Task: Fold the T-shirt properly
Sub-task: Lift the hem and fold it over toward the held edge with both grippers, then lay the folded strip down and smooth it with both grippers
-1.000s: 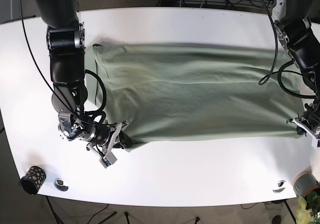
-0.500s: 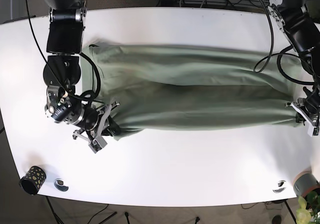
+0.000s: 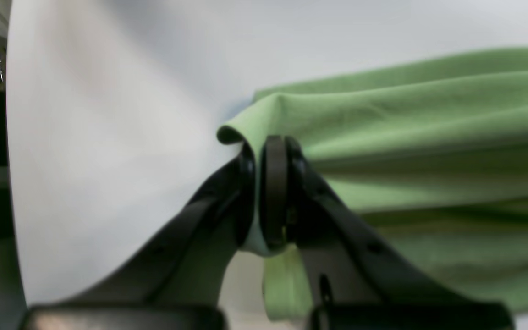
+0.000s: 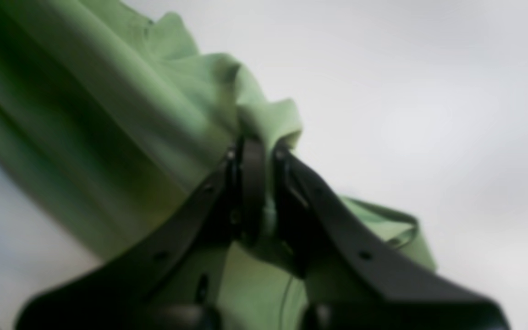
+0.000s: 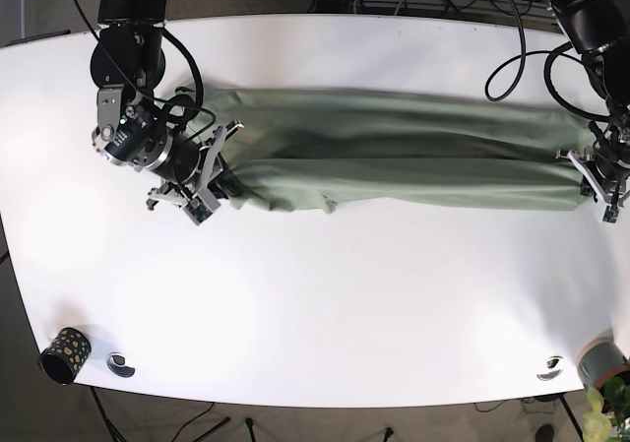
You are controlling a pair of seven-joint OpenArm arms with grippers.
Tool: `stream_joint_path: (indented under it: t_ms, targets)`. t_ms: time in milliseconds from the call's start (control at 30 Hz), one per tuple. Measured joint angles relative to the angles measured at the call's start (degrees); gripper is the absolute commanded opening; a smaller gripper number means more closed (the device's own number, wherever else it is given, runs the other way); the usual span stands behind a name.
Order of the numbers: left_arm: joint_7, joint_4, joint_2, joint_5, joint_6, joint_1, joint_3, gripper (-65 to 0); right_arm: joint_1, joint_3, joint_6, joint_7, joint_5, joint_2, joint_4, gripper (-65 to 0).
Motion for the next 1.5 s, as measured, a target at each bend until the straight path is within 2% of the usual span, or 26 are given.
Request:
stream_joint_path:
  t_ms: [133, 267, 367, 400, 433, 567, 633, 700, 867, 1033, 1233, 1267, 1333, 1500]
  targets:
    - [-0.1, 0.0, 0.1, -0.2, -0.1, 2.6, -0.9, -65.0, -3.8, 0.3, 0.02, 0.1, 0.2, -0.2, 1.9, -65.0]
    - [-0.2, -0.1, 0.1, -0.2, -1.6, 4.6, -3.6, -65.0, -6.4, 4.3, 0.02, 0.2, 0.2, -1.7, 1.9, -64.4]
    - [0.2, -0.2, 0.0, 0.1, -2.3, 5.4, -3.7, -65.0, -8.1, 7.9, 0.02, 0.2, 0.0, -3.4, 1.9, -53.1]
    - [-0.1, -0.2, 0.0, -0.2, -2.3, 5.7, -3.6, -65.0, -8.5, 8.4, 0.04, 0.0, 0.2, -3.6, 1.9, -47.6]
    - [-0.5, -0.2, 0.0, -0.3, -2.4, 5.9, -3.4, -62.2, -8.8, 8.9, 0.02, 0.2, 0.1, -3.8, 1.9, -39.6]
    - [1.0, -0.2, 0.0, 0.6, -2.3, 6.7, -3.0, -41.5, -9.8, 9.4, -0.20, -0.1, -0.7, -3.5, 2.2, -15.9]
    - [2.3, -0.1, -0.1, 0.7, -2.3, 6.6, -2.4, -33.9, -9.9, 9.3, -0.17, -0.3, -0.6, -3.7, 3.3, -10.8]
    - [4.0, 0.1, -0.1, 0.3, -2.3, 6.3, -2.1, -31.2, -9.7, 9.2, -0.17, -0.2, -0.4, -4.1, 4.3, -10.5]
    - [6.2, 2.7, 0.2, 0.2, -2.4, 5.7, -2.2, -31.2, -8.2, 9.2, -0.15, -0.2, -0.2, -5.0, 5.2, -15.9]
    - [5.3, 9.7, 0.7, 0.0, -2.3, 4.6, -2.3, -31.2, -4.0, 9.0, -0.17, 0.3, 0.0, -6.4, 3.5, -20.6]
    - [5.5, 11.5, 3.1, 0.2, -2.4, 4.7, -1.8, -31.2, 2.9, 8.9, -0.02, -6.3, -0.2, -7.3, -6.5, -21.1]
    - [6.1, 11.5, 3.4, 0.7, -2.3, 4.6, -1.1, -31.2, 4.2, 9.0, -0.55, -6.8, -0.7, -7.3, -8.5, -21.1]
    - [6.3, 11.4, 3.6, 1.4, -2.1, 4.5, 1.1, -31.2, 5.8, 9.5, -0.39, -6.9, -0.4, -7.5, -11.6, -21.1]
    - [4.5, 10.5, 4.5, -0.5, -2.2, 5.5, 4.3, -31.2, 8.0, 9.3, -0.37, -6.9, -0.5, -8.4, -18.0, -21.2]
